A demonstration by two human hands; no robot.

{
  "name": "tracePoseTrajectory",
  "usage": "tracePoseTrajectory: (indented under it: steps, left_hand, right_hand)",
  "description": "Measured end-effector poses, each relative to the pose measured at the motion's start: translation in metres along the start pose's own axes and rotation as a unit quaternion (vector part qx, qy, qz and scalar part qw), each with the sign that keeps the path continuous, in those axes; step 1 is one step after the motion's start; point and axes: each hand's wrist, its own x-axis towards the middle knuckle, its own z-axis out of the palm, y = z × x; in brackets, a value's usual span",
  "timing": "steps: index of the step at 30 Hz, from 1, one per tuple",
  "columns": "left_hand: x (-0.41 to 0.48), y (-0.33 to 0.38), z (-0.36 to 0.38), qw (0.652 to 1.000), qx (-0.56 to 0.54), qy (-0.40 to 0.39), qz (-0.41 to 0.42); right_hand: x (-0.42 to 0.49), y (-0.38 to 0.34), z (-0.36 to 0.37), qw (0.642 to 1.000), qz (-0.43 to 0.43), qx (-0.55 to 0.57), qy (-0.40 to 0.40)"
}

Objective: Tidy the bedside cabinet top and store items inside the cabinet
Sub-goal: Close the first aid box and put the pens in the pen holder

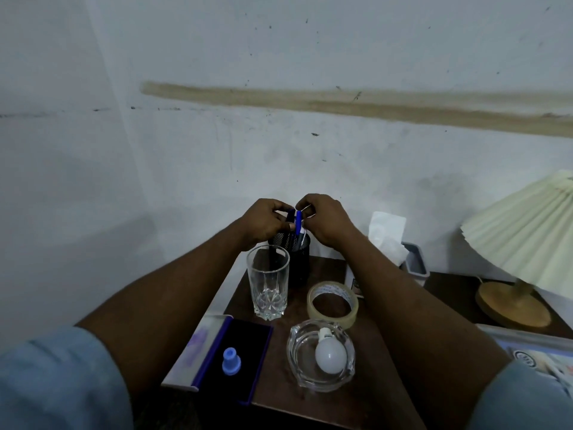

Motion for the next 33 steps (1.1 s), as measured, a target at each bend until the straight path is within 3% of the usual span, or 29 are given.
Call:
tracePoseTrajectory:
  steps: [5,7,9,12,19,21,24,28,30,33]
  left_hand:
    - [0.003,0.005,-0.001,1.000,0.013,-0.008,-0.007]
    - [0.005,0.004,-0.002,1.000,0.011,-0.007,-0.011]
    - [0.007,0.004,-0.001,1.000,0.004,-0.003,-0.016]
    - [0.008,0.003,-0.003,0.999,-0.015,0.004,-0.030]
    - [-0.001,0.005,-0.003,0.997,-0.049,0.019,-0.057]
    - [-0.003,0.007,-0.003,0.996,-0.052,0.029,-0.059]
    - [-0.005,0.016,-0.007,0.996,-0.045,0.060,-0.046]
    - [-0.008,0.037,-0.012,0.981,-0.089,0.159,0.070]
    - [-0.010,0.052,-0.013,0.975,-0.123,0.160,0.096]
    - [-0.016,0.070,-0.011,0.979,-0.175,0.068,0.080]
  right_hand:
    - [0.000,-0.002,-0.038,0.998,-0.017,-0.035,0.047]
    - [-0.001,0.000,-0.070,0.993,-0.024,-0.099,0.061]
    - [-0.006,0.006,-0.101,0.983,0.002,-0.184,-0.002]
    - [-0.022,0.013,-0.123,0.966,0.079,-0.206,-0.135]
    - [-0.051,0.022,-0.103,0.935,0.114,-0.204,-0.267]
    - [-0.055,0.020,-0.097,0.936,0.086,-0.239,-0.244]
    - [-0.055,0.014,-0.108,0.962,0.045,-0.234,-0.135]
    - [-0.046,0.014,-0.139,0.981,0.012,-0.185,0.054]
    - [-0.045,0.017,-0.146,0.990,0.036,-0.003,0.135]
    - [-0.046,0.017,-0.145,0.948,0.068,0.273,0.148]
